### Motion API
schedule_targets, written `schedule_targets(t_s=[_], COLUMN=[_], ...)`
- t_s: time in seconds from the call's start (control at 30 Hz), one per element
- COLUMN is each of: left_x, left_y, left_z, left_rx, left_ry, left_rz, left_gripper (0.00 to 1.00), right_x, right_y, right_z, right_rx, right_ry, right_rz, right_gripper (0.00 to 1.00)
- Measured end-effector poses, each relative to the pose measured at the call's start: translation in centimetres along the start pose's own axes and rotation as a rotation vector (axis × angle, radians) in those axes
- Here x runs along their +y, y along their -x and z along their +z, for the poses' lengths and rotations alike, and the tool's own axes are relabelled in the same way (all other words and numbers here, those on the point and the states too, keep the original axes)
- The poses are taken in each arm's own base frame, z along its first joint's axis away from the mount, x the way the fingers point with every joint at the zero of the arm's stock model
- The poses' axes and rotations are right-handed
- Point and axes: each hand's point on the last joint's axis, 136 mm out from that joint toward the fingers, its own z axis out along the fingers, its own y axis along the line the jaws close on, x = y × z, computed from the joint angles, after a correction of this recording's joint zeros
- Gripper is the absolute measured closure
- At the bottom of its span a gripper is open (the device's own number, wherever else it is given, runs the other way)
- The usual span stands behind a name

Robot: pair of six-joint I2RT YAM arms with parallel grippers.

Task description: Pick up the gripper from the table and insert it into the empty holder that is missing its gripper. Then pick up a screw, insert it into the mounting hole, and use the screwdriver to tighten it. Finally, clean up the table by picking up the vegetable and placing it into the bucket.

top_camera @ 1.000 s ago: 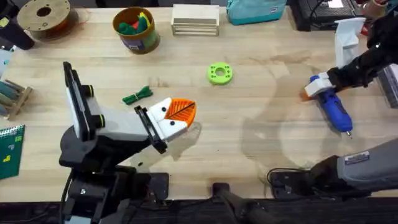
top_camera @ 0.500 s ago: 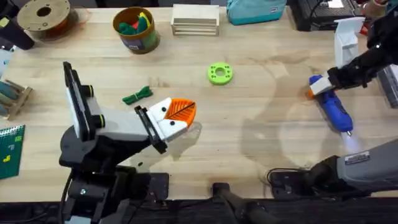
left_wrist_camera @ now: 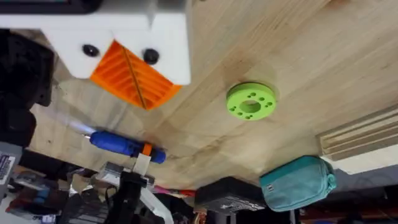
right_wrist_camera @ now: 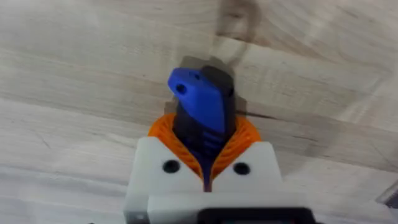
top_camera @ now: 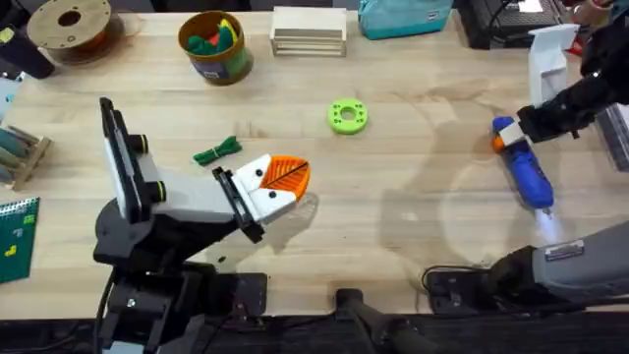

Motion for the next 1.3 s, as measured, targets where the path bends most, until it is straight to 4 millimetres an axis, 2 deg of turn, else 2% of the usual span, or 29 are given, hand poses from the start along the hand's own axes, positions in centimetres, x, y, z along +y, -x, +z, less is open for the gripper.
schedule_targets(t_s=[0.27,0.4,0.87,1.13,1.17,1.3], left_x=[0.0,0.0,0.0,0.0,0.0,0.0], left_y=[0.0,0.0,0.0,0.0,0.0,0.0], left_z=[0.0,0.0,0.0,0.0,0.0,0.0], left_rx=[0.0,0.0,0.0,0.0,0.0,0.0], left_ry=[0.0,0.0,0.0,0.0,0.0,0.0], left_rz=[0.0,0.0,0.0,0.001,0.0,0.0], left_gripper=[0.996,0.996,0.996,0.996,0.996,0.996], right_x=[2.1,2.2,4.2,6.6,8.0,8.8], right_y=[-1.2,-0.7,2.5,4.1,3.9,3.9], right_z=[-0.4,-1.8,-12.5,-16.3,-19.0,-21.7], right_rx=[0.001,-0.053,-0.447,-0.645,-0.751,-0.86], right_ry=[0.053,0.035,-0.064,0.005,0.01,-0.016], right_rz=[0.002,0.025,0.003,-0.028,-0.035,-0.057], right_gripper=[0.969,0.969,0.969,0.969,0.969,0.97])
